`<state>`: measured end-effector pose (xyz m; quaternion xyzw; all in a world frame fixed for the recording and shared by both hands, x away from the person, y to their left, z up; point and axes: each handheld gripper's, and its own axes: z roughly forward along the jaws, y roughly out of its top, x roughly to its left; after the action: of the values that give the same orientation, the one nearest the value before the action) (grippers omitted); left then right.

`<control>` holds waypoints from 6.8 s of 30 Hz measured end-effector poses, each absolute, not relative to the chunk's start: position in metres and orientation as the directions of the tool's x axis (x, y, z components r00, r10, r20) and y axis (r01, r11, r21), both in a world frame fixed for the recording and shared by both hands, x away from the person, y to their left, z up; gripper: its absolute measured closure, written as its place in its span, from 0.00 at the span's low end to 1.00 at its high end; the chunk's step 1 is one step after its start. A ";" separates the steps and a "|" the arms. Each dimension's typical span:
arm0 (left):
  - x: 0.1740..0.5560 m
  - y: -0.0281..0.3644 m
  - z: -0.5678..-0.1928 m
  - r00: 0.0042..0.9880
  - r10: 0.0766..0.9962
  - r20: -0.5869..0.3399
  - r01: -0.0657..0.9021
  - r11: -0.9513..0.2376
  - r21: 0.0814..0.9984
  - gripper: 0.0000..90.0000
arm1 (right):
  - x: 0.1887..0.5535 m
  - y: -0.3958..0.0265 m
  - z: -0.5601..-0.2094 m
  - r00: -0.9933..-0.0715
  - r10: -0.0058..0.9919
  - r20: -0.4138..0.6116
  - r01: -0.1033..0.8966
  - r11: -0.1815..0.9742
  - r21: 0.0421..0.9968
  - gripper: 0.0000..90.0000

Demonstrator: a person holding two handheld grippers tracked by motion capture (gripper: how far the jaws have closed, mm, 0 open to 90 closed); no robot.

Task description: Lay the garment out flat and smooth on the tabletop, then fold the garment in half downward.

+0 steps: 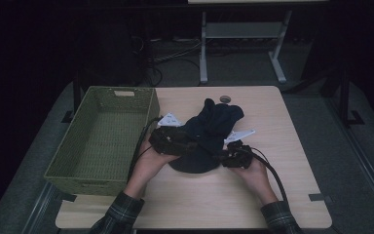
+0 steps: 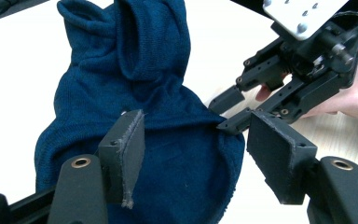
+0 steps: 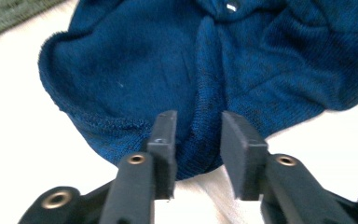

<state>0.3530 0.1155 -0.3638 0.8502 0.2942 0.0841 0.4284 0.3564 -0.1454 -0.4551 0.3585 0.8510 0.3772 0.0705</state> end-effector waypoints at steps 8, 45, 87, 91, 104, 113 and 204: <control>0.353 0.116 -0.364 0.809 0.578 -0.110 0.431 -0.456 0.779 0.40 | 0.355 -0.152 -0.455 -0.741 0.658 0.136 0.552 0.481 0.681 0.95; 0.347 0.079 -0.434 0.827 0.562 0.018 0.437 -0.662 0.608 0.94 | 0.315 -0.235 -0.448 -0.727 0.678 0.103 0.548 0.484 0.683 0.96; 0.274 0.104 -0.427 0.853 0.503 -0.139 0.447 -0.568 0.691 0.47 | 0.244 -0.241 -0.441 -0.760 0.633 0.149 0.518 0.451 0.727 0.56; 0.289 0.102 -0.419 0.852 0.511 -0.112 0.431 -0.564 0.704 0.46 | 0.260 -0.242 -0.438 -0.753 0.641 0.150 0.522 0.442 0.729 0.55; 0.343 0.094 -0.405 0.833 0.553 -0.034 0.396 -0.551 0.734 0.47 | 0.310 -0.245 -0.422 -0.710 0.695 0.115 0.522 0.410 0.748 0.56; 0.384 0.090 -0.397 0.790 0.610 -0.060 0.428 -0.479 0.766 0.47 | 0.350 -0.243 -0.415 -0.684 0.721 0.113 0.530 0.384 0.756 0.57; 0.461 0.081 -0.357 0.728 0.685 0.029 0.351 -0.409 0.843 0.89 | 0.458 -0.202 -0.368 -0.636 0.771 0.028 0.494 0.378 0.783 0.90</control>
<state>0.4606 0.0811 -0.3572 0.8177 0.3166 0.1888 0.4421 0.4579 -0.2017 -0.3677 0.3895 0.8118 0.3988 0.1740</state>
